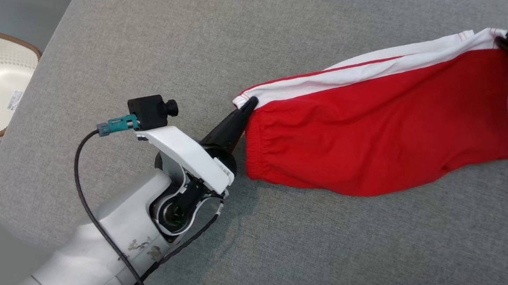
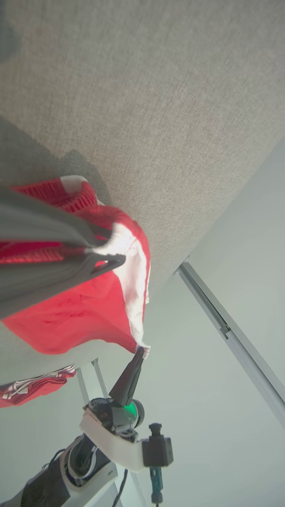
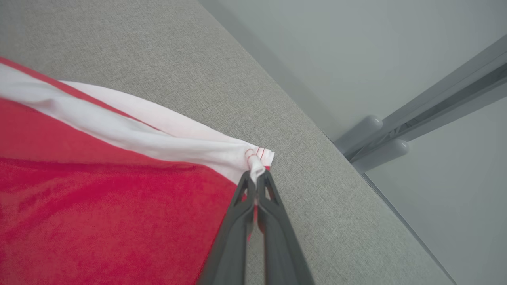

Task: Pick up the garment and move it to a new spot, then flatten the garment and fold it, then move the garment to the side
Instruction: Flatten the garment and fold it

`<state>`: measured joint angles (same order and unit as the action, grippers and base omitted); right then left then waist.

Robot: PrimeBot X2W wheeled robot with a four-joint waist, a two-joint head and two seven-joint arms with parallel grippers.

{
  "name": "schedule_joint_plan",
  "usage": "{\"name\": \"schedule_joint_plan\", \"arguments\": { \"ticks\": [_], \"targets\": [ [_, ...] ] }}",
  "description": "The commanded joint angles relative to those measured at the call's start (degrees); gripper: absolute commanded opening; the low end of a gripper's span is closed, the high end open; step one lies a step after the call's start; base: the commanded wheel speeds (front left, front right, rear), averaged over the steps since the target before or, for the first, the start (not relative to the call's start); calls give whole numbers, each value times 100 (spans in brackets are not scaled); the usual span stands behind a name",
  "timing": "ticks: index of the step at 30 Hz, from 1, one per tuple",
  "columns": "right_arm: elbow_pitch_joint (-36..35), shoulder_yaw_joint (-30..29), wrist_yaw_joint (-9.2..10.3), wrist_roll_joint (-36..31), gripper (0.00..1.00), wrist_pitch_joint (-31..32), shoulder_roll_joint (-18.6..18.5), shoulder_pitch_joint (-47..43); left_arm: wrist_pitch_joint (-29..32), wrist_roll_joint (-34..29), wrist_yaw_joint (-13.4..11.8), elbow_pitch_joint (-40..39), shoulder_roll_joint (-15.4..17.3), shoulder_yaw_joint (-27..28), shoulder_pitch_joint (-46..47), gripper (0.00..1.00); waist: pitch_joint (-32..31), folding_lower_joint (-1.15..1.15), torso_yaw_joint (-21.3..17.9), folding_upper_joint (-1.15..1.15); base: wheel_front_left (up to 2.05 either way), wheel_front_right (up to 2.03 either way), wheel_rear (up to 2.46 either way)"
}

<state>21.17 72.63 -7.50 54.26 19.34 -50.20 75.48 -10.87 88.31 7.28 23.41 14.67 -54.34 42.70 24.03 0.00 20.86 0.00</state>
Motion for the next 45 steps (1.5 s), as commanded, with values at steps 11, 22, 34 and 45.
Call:
{"name": "schedule_joint_plan", "arguments": {
  "ticks": [11,22,34,45],
  "targets": [
    [132,75,1,-977,0,437,-66,412,-177,-122,35,267,-555,-92,362,0,416,0,361,0,0,0,0],
    [412,72,1,-1434,22,292,-27,593,-341,-210,35,466,-789,-55,518,0,585,0,427,0,0,0,0],
    [1225,72,1,-1220,100,-304,390,387,-414,-414,24,1016,-782,38,470,100,284,0,224,0,0,0,0],
    [2085,56,2,-742,100,-1203,821,-135,-430,-1305,24,1621,-434,193,157,100,-547,0,-153,0,0,0,0]
  ]
}}
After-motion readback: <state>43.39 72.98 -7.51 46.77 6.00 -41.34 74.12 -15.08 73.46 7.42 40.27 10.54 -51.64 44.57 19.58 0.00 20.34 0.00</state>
